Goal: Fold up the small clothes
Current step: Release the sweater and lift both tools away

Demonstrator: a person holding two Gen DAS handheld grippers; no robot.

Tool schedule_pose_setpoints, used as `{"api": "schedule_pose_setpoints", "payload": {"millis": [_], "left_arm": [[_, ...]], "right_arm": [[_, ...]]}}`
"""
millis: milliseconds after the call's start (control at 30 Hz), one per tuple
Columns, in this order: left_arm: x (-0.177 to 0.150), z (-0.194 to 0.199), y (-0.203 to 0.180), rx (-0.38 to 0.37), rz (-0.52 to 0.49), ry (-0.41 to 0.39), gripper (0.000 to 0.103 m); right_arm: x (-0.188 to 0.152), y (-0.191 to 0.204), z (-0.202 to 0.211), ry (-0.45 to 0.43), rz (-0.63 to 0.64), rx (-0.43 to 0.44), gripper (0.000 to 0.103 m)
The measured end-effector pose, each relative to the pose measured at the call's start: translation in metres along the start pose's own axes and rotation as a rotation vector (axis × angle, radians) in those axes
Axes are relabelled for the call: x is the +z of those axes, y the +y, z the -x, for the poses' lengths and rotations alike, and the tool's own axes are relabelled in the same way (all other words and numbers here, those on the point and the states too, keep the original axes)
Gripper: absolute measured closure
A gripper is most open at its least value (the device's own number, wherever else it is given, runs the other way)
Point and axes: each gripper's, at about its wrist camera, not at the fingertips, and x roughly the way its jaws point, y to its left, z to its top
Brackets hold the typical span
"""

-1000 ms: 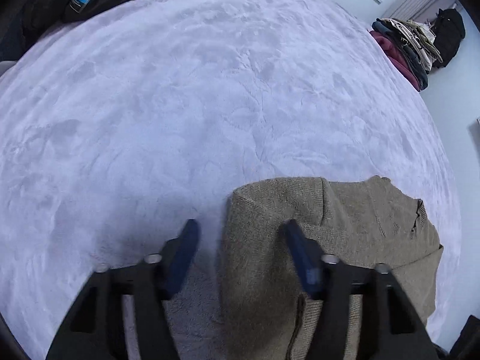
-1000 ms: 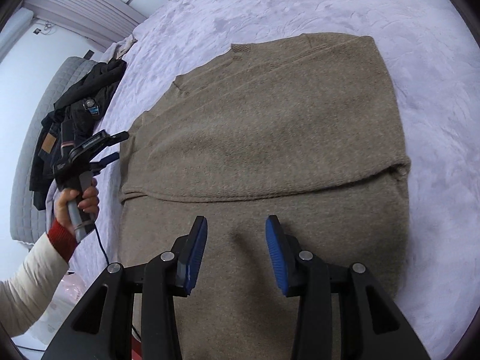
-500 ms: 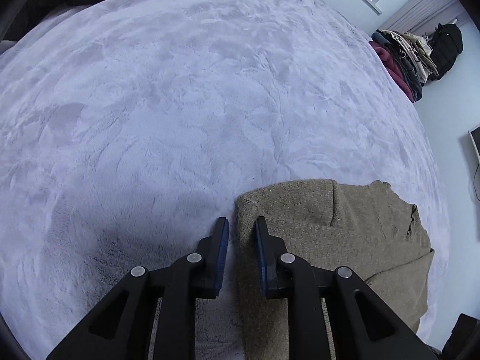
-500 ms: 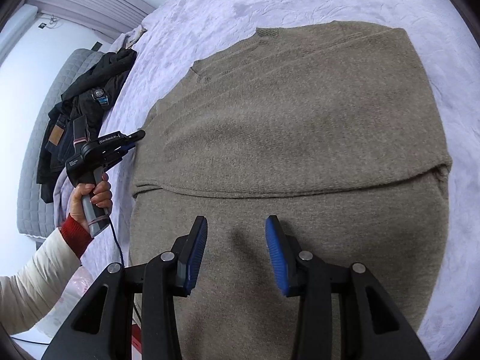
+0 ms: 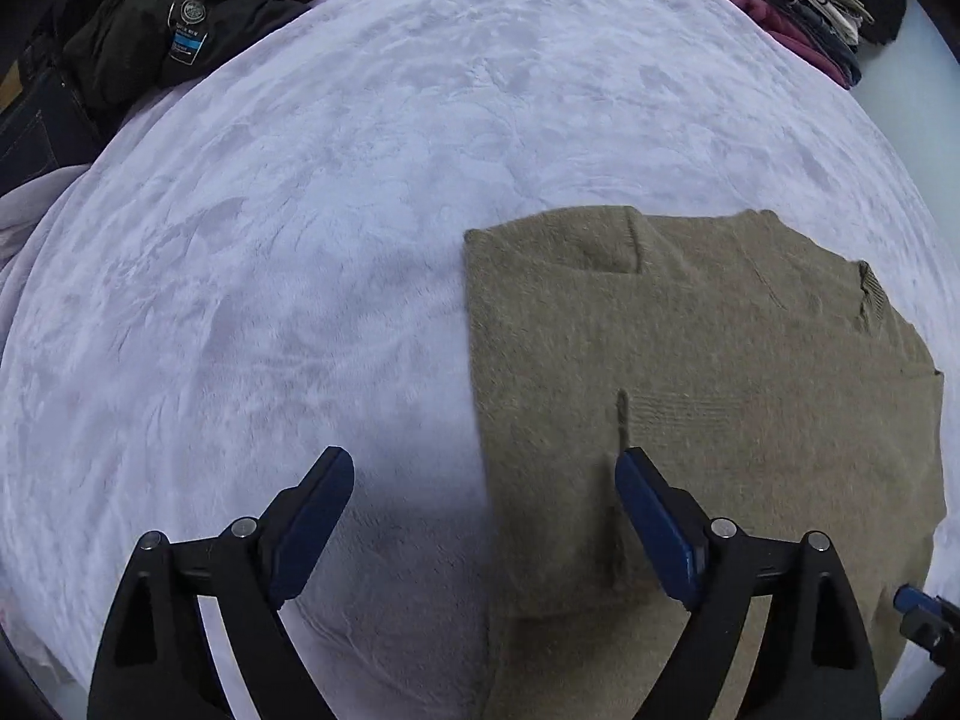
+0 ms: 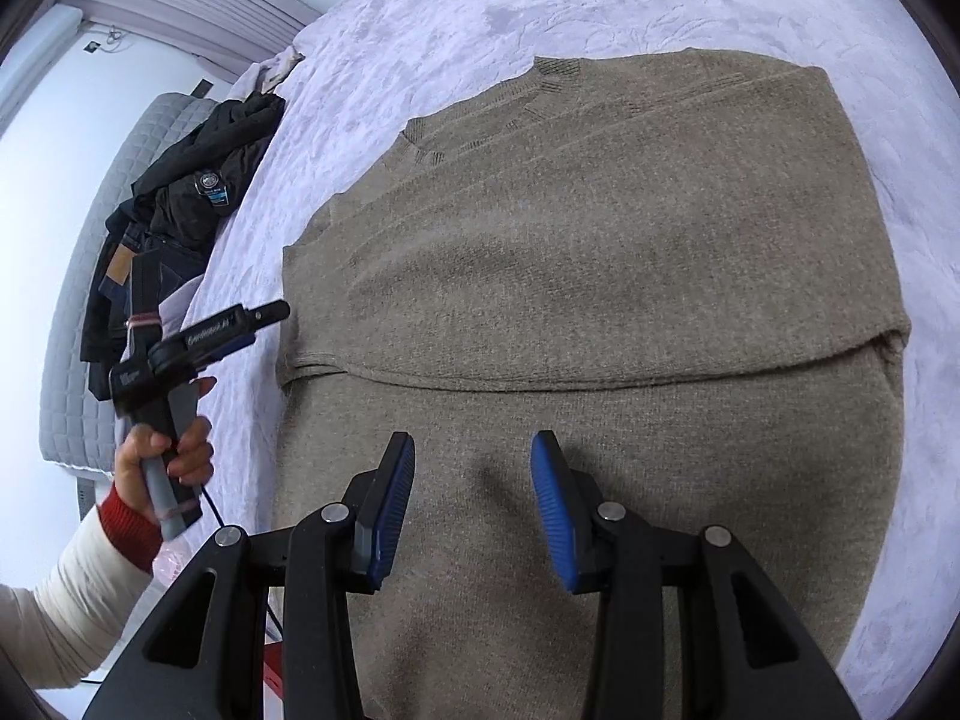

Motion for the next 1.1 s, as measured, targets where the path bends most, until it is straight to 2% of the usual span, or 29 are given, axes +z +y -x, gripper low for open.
{"api": "schedule_pose_setpoints", "payload": {"millis": [133, 200, 267, 367, 433, 600, 733, 933, 1100], "left_arm": [[-0.018, 0.01, -0.018, -0.013, -0.034, 0.019, 0.013], [-0.025, 0.011, -0.027, -0.017, -0.047, 0.053, 0.0], [-0.034, 0.013, -0.037, -0.014, -0.068, 0.071, 0.0], [-0.045, 0.016, -0.05, 0.004, -0.1, 0.086, 0.0], [-0.051, 0.016, -0.056, 0.004, -0.108, 0.104, 0.0], [-0.061, 0.022, -0.07, 0.01, -0.121, 0.133, 0.0], [-0.067, 0.028, -0.085, 0.017, -0.142, 0.15, 0.0], [-0.082, 0.043, -0.107, 0.043, -0.152, 0.173, 0.0], [-0.108, 0.068, -0.115, 0.061, -0.135, 0.184, 0.0]], "right_arm": [[-0.004, -0.001, 0.003, 0.003, -0.012, -0.001, 0.059], [-0.006, -0.002, 0.005, 0.002, -0.016, -0.005, 0.059], [-0.007, -0.004, 0.008, 0.0, -0.023, -0.011, 0.056], [-0.01, -0.009, 0.014, -0.011, -0.032, -0.027, 0.048], [-0.011, -0.012, 0.018, -0.018, -0.031, -0.046, 0.036], [-0.014, -0.019, 0.033, -0.066, 0.006, -0.103, 0.023], [-0.016, -0.017, 0.044, -0.069, 0.089, -0.192, 0.021], [-0.022, -0.032, 0.06, -0.008, 0.046, -0.178, 0.021], [-0.033, -0.047, 0.075, 0.05, -0.002, -0.147, 0.021]]}}
